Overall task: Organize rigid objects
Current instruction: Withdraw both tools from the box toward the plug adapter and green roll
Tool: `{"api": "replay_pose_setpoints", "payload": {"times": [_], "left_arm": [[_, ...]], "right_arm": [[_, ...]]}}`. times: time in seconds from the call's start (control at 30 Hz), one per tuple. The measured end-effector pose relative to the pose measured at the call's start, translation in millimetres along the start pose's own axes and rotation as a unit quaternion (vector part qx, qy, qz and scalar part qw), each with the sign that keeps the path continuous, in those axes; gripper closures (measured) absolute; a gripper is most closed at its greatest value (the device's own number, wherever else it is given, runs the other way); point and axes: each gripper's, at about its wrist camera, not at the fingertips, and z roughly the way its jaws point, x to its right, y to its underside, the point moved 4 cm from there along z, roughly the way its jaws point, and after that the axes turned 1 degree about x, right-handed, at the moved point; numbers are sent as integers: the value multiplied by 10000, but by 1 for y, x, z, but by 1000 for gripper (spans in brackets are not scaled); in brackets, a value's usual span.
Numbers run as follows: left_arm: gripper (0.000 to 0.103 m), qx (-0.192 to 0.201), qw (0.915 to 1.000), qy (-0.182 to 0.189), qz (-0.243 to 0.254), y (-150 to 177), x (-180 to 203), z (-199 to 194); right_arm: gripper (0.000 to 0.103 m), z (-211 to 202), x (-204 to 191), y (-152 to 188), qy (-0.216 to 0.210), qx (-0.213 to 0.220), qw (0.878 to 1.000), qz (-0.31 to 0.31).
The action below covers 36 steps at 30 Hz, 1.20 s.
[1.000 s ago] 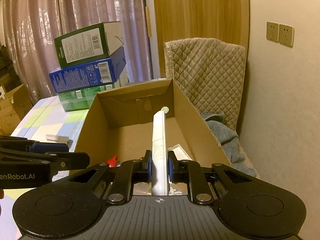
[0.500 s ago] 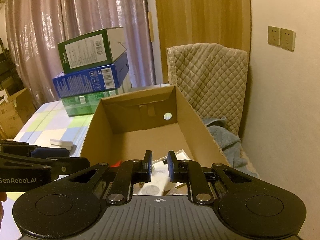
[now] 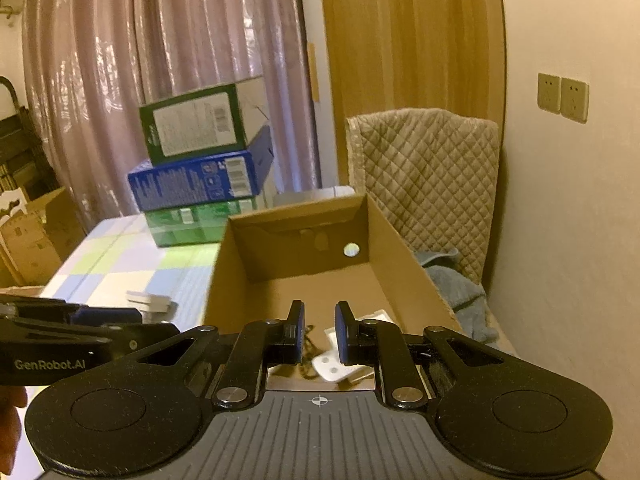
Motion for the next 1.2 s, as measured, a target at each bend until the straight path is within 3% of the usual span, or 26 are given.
{"api": "replay_pose_setpoints", "payload": {"times": [0.47, 0.5, 0.63, 0.73, 0.9, 1.2], "left_arm": [[54, 145, 9968, -703, -343, 48, -77, -87], [54, 140, 9962, -767, -385, 52, -85, -93], [46, 190, 9929, -1089, -442, 66, -112, -116], [41, 193, 9904, -1260, -527, 75, -131, -126], [24, 260, 9868, -1490, -575, 81, -157, -137], [13, 283, 9819, -1707, -770, 79, -193, -128]], "right_arm": [[87, -40, -84, 30, -533, -92, 9985, -37], [81, -41, -90, 34, -569, -119, 9983, -60], [44, -42, -113, 46, -717, -180, 9972, -94], [39, -41, -129, 53, -830, -245, 9961, -164], [35, -34, -153, 60, -960, -328, 9943, -315], [32, -7, -174, 67, -1029, -448, 9925, -493]]}}
